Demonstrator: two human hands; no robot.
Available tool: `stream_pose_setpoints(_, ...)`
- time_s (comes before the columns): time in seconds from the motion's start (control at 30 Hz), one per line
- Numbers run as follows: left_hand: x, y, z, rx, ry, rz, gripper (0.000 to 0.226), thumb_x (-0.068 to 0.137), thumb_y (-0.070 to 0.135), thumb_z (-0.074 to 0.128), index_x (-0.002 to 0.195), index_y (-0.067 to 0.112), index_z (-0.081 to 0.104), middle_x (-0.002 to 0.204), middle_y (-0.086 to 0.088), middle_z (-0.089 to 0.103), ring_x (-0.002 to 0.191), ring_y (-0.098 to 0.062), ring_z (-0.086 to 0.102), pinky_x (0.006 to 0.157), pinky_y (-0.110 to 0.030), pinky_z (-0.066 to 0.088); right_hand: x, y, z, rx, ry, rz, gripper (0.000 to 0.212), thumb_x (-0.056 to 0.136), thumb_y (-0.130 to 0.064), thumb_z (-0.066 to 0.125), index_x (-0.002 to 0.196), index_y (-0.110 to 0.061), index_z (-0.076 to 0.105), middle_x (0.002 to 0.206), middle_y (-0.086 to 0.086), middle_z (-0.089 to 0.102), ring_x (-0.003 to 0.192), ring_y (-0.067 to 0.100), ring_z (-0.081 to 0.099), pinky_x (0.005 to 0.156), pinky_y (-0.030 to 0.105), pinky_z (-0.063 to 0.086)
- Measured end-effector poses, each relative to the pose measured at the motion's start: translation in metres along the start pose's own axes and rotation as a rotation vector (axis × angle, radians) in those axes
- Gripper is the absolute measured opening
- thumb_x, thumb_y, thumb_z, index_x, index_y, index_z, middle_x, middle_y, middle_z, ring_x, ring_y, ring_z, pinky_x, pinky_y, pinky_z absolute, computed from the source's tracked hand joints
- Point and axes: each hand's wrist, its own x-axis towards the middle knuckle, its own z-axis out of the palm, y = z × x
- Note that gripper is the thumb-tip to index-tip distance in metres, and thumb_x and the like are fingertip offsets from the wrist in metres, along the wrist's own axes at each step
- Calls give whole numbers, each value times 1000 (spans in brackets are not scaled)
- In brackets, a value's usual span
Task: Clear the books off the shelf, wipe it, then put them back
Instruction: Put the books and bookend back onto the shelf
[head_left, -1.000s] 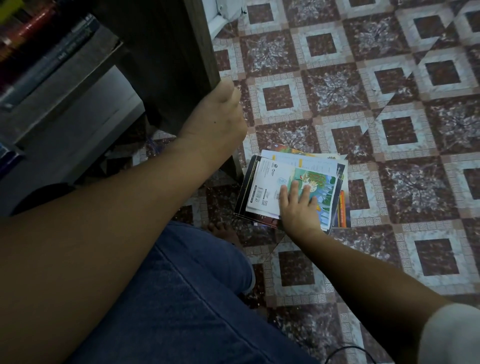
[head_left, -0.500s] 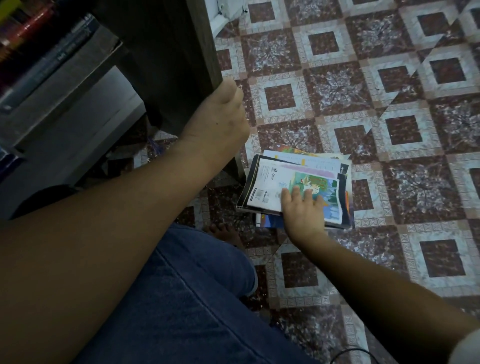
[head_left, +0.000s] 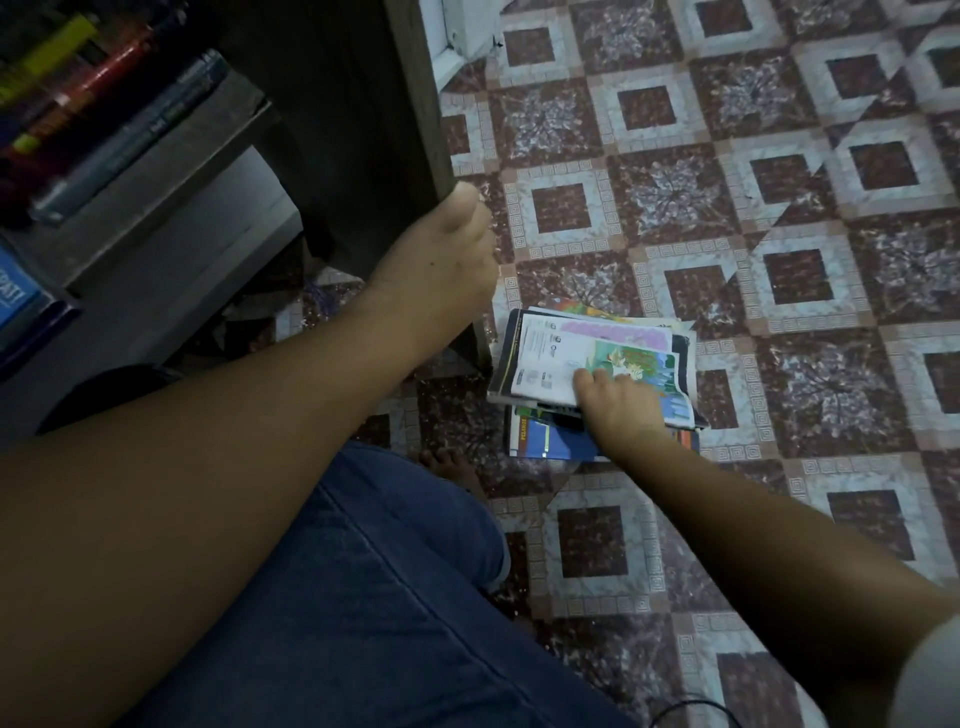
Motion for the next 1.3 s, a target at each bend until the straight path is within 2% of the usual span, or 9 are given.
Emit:
stream_pose_setpoints(0.1, -7, 6, -5, -103, 46, 62, 55, 79, 65, 56, 104, 18, 67, 103, 2, 66, 104, -22, 56, 113, -43, 14, -9, 14, -50, 93, 36, 32, 25, 90, -11, 54, 114, -11, 46, 96, 7, 63, 76, 28, 59, 56, 30, 38)
stream_pose_setpoints(0.17, -10, 10, -13, -364, -5, 122, 75, 75, 73, 55, 122, 15, 58, 120, -2, 61, 114, -22, 52, 115, -41, 16, -29, 16, -86, 147, 56, 57, 23, 92, -18, 55, 112, -11, 48, 89, 7, 61, 68, 27, 49, 55, 30, 34)
stream_pose_setpoints(0.33, -23, 15, -42, -797, -31, 55, 41, 82, 43, 66, 114, 22, 53, 112, -2, 57, 102, -23, 56, 85, -36, 44, -92, -3, -155, 171, 164, -35, 32, 90, -41, 56, 113, -19, 53, 97, 6, 62, 74, 26, 48, 60, 30, 32)
stream_pose_setpoints(0.43, -46, 0, -53, -868, -94, -12, 26, 85, 31, 65, 110, 23, 59, 104, -2, 58, 96, -25, 58, 82, -39, 51, -117, -12, -183, 276, 142, -45, 39, 87, -52, 53, 111, -21, 53, 88, 4, 58, 74, 26, 49, 60, 31, 34)
stream_pose_setpoints(0.57, -100, -41, -55, -840, -41, -167, 18, 89, 28, 61, 106, 24, 60, 102, -1, 58, 97, -23, 57, 79, -31, 45, -130, -26, -222, 315, 258, -63, 28, 85, -45, 60, 107, -29, 55, 75, -2, 46, 68, 24, 46, 59, 31, 36)
stream_pose_setpoints(0.77, -209, -115, -52, -821, 19, -558, 19, 81, 26, 62, 100, 26, 65, 94, -5, 65, 88, -31, 62, 71, -37, 49, -140, -79, -317, 174, 542, -219, 31, 89, -28, 58, 119, -36, 56, 77, 0, 40, 70, 29, 47, 58, 31, 33)
stream_pose_setpoints(0.93, -289, -157, -44, -628, 116, -925, 25, 82, 24, 65, 107, 20, 67, 92, -12, 66, 85, -37, 61, 65, -33, 35, -136, -144, -395, 134, 838, -325, 33, 94, -21, 54, 122, -37, 57, 86, 3, 52, 79, 32, 55, 59, 34, 27)
stream_pose_setpoints(1.17, -316, -210, -6, -412, 285, -1328, 32, 81, 2, 58, 112, 6, 58, 112, -20, 58, 100, -41, 55, 67, -40, 30, -74, -215, -472, 251, 1335, -411, 35, 93, -30, 42, 123, -30, 61, 116, 1, 66, 109, 31, 57, 96, 43, 34)
stream_pose_setpoints(1.3, -284, -212, 47, -392, 294, -1362, 34, 81, -5, 53, 113, 5, 56, 113, -18, 58, 104, -36, 55, 77, -41, 45, -17, -234, -464, 360, 1325, -402, 35, 93, -31, 42, 121, -34, 62, 120, -4, 65, 115, 27, 54, 105, 48, 28)
